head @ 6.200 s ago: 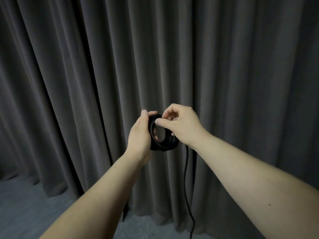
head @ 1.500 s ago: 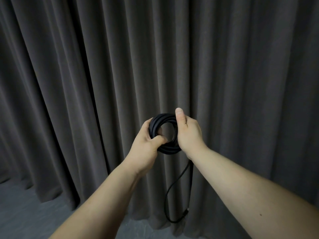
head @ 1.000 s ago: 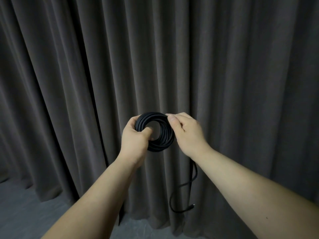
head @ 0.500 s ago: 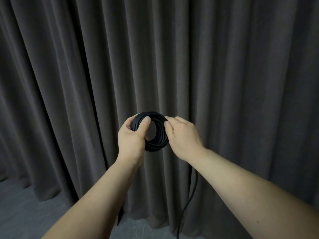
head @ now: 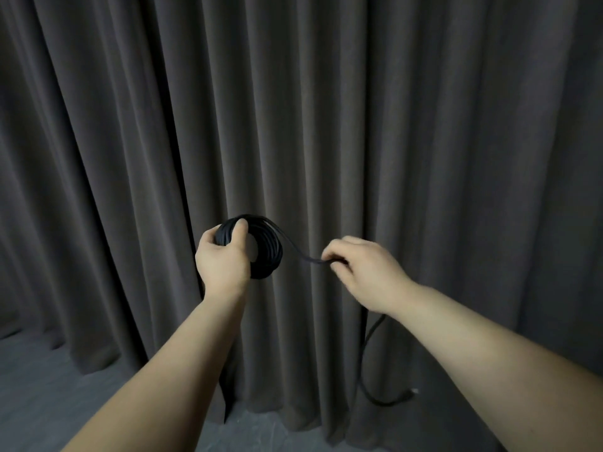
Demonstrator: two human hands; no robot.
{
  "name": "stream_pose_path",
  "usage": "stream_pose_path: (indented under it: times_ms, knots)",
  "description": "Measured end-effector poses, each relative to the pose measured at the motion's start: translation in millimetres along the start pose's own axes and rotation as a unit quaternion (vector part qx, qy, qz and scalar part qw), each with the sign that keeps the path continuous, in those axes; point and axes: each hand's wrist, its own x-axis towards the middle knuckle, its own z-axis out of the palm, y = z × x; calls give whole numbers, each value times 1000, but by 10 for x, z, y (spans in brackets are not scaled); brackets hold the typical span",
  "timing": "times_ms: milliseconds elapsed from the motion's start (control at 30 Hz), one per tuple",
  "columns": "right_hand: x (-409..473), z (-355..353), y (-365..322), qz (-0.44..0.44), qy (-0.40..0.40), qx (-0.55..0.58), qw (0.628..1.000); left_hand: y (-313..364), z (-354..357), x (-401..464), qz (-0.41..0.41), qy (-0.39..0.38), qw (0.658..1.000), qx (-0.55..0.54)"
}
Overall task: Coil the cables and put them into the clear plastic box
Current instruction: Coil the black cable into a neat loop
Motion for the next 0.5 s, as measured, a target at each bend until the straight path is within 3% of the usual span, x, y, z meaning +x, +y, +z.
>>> stream_pose_path:
  times_ms: [100, 267, 367, 500]
  knots:
    - [117, -152, -207, -68, -95, -53, 992, 12, 17, -53, 26, -8, 999, 47]
    - [308, -284, -353, -88, -150, 61, 983, 45, 33, -201, 99, -82, 989, 68]
    - [353, -220, -368, -78, -92, 136, 983, 65, 67, -277, 124, -143, 979, 69]
    - [364, -157, -349, 12, 18, 229, 973, 85, 103, -345, 129, -204, 969, 48]
